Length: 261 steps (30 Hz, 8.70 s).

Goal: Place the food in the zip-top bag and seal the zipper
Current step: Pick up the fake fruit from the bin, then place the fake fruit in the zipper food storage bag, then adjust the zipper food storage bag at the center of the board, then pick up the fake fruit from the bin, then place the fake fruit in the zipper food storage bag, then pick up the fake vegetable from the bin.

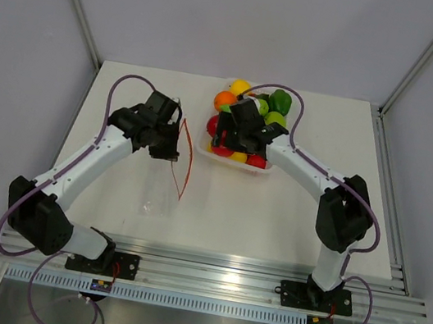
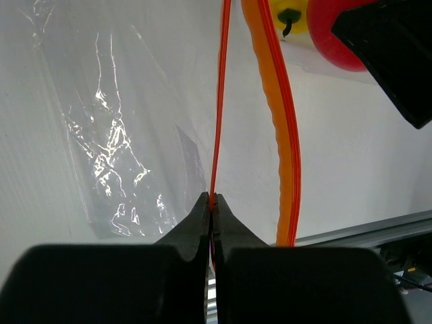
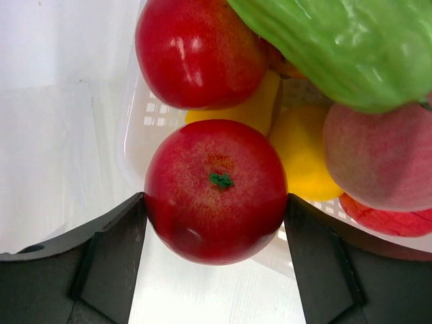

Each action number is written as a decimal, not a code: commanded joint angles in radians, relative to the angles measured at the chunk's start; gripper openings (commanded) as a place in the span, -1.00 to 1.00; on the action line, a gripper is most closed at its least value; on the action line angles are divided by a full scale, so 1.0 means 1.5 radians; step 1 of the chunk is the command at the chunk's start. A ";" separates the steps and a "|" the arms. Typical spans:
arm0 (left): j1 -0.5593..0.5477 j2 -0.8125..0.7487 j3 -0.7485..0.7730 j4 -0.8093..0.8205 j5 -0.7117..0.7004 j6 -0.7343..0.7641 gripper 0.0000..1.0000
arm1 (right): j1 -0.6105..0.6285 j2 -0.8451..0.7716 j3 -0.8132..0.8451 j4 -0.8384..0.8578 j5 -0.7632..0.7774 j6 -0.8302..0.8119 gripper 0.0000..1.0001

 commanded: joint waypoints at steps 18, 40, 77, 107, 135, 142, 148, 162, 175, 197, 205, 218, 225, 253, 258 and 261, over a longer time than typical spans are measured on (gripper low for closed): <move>-0.023 0.055 0.036 0.058 0.065 -0.020 -1.00 | 0.026 -0.243 -0.058 0.016 -0.046 0.009 0.11; -0.023 0.039 0.058 0.092 0.158 -0.024 -1.00 | 0.099 -0.139 -0.081 0.022 -0.079 0.046 0.11; -0.022 -0.007 0.057 0.128 0.233 -0.045 -1.00 | 0.089 -0.247 -0.127 -0.057 0.064 0.016 0.59; -0.010 0.009 0.176 -0.075 0.039 0.050 -1.00 | 0.084 -0.223 -0.093 -0.083 0.112 0.015 0.55; -0.010 0.071 0.298 -0.185 -0.103 0.076 -1.00 | -0.136 -0.030 0.013 -0.029 0.009 -0.025 0.89; -0.010 0.087 0.335 -0.212 -0.127 0.083 -1.00 | -0.142 -0.001 0.007 -0.016 0.004 -0.026 0.87; -0.017 0.108 0.280 -0.169 -0.099 0.066 -1.00 | -0.145 -0.002 -0.011 0.001 -0.010 -0.025 0.59; -0.040 0.115 0.191 -0.056 -0.026 0.025 -1.00 | -0.144 -0.158 -0.131 0.020 -0.025 0.006 0.02; -0.064 0.151 0.192 -0.031 -0.001 0.020 -1.00 | -0.088 -0.325 -0.114 -0.013 -0.030 0.013 0.00; -0.064 0.132 0.214 -0.044 0.049 0.027 -1.00 | 0.063 -0.171 -0.054 0.020 -0.067 0.040 0.04; -0.063 0.109 0.240 -0.053 0.071 0.027 -1.00 | 0.063 -0.147 -0.037 -0.008 -0.054 0.025 0.63; -0.056 0.116 0.242 -0.058 0.058 0.030 -1.00 | 0.061 -0.244 -0.033 -0.051 0.056 -0.015 0.54; -0.030 0.117 0.211 -0.050 0.047 0.031 -1.00 | -0.003 -0.239 -0.056 -0.053 0.104 -0.053 0.26; -0.020 0.114 0.187 -0.039 0.066 0.022 -1.00 | -0.038 0.059 0.055 0.066 0.124 -0.502 0.59; -0.020 0.111 0.186 -0.038 0.066 0.021 -1.00 | -0.040 0.040 0.058 0.057 0.112 -0.486 0.02; -0.020 0.110 0.181 -0.035 0.066 0.019 -1.00 | -0.041 0.007 0.033 0.065 0.083 -0.456 -0.15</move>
